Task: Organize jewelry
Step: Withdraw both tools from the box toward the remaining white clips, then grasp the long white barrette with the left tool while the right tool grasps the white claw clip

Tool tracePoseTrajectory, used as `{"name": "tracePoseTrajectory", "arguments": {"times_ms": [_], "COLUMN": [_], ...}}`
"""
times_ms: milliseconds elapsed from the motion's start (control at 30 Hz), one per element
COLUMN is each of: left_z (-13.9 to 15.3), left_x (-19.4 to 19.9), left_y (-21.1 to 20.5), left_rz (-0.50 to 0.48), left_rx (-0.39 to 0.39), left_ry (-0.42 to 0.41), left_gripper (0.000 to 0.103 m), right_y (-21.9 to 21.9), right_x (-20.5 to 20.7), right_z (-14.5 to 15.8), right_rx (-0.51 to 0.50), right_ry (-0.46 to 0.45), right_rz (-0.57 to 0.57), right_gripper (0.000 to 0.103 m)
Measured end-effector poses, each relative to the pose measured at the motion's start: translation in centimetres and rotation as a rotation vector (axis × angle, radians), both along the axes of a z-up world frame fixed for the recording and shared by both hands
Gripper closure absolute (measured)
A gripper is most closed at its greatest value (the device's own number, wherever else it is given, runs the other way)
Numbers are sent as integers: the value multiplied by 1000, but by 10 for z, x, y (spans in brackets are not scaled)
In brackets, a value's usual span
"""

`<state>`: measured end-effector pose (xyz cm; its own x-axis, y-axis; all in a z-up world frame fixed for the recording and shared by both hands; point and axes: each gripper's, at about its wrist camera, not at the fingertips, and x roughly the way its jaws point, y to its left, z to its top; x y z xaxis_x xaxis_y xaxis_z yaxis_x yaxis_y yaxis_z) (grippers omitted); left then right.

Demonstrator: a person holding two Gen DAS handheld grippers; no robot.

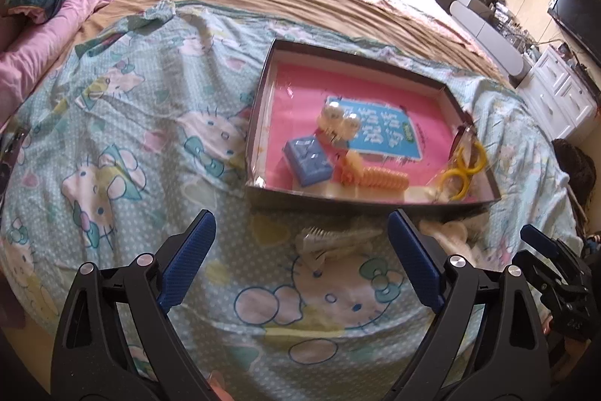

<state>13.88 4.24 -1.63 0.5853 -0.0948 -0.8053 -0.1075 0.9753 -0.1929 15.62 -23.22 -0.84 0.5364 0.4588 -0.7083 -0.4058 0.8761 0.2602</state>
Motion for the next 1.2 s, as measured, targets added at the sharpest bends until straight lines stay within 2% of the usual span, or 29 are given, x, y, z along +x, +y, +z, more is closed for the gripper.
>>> {"name": "tracePoseTrajectory", "arguments": {"times_ms": [267,567,833,967,1033,1133,1200], "left_z": [-19,-35,-43,-47,-49,-53,-55], "left_x": [-9,-14,-7,0,4,11,14], "left_y": [4,6,3,-3,-6,-11,-13], "left_rz": [-2,-24,-57,-82,-95,-114,-114], "left_rx": [24,32,18,19,18,13,1], "left_ry": [45,82,96,97,96,101,106], "left_gripper": [17,17,17,17,18,28,28], "right_y": [24,45,54,52,48,43,37], "right_x": [1,15,27,33,34,32,30], "right_z": [-18,-41,-53,-57,-55,-51,-48], "right_rx": [-16,-30,-46,-13,8,20,39], "right_ry": [49,117,121,134,139,138,142], "right_rz": [65,120,134,134,134,132,122], "right_gripper": [21,37,47,67,68,68,68]}}
